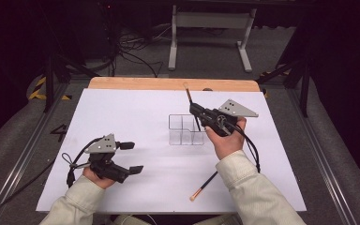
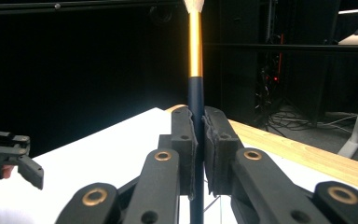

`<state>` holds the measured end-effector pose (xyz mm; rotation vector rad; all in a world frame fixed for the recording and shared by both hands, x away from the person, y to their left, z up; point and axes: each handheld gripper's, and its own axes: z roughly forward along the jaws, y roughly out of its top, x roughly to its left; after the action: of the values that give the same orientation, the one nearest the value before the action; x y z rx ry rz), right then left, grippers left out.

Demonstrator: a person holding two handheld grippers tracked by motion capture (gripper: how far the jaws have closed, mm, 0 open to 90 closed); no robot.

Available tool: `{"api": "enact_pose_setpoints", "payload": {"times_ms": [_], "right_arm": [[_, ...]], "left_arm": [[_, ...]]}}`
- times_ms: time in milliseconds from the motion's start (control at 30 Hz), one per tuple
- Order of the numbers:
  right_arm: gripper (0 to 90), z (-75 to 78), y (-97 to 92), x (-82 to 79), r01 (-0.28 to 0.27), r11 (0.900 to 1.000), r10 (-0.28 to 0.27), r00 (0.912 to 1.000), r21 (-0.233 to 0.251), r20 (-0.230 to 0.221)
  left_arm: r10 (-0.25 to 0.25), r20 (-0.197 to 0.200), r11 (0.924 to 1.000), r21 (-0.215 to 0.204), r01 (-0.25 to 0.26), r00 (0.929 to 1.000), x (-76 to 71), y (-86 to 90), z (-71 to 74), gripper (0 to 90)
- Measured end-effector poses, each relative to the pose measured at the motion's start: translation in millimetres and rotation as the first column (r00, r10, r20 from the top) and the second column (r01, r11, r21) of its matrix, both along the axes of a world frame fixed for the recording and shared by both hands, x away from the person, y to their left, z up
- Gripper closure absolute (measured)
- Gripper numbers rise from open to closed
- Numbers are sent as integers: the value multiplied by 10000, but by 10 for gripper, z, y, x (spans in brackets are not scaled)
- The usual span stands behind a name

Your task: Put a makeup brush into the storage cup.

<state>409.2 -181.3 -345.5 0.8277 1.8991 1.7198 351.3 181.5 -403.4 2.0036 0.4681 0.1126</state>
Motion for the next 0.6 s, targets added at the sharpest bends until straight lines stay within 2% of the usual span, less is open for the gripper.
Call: {"api": "enact_pose_setpoints", "payload": {"times_ms": [400,467,600], "right_arm": [[840,-75,76,176,400,9992,-402,9990,-76,-202],[840,-103,96,201,482,9985,-483,9988,-251,-43],[840,-159,138,243,559,9978,-562,9984,-343,-67]], "left_arm": [[-170,-130,9998,-61,170,9998,29,-13,-17,87],[-188,-127,9998,-31,188,9997,28,-14,-17,81],[-154,-131,9999,-16,154,9998,26,-10,-18,75]]}}
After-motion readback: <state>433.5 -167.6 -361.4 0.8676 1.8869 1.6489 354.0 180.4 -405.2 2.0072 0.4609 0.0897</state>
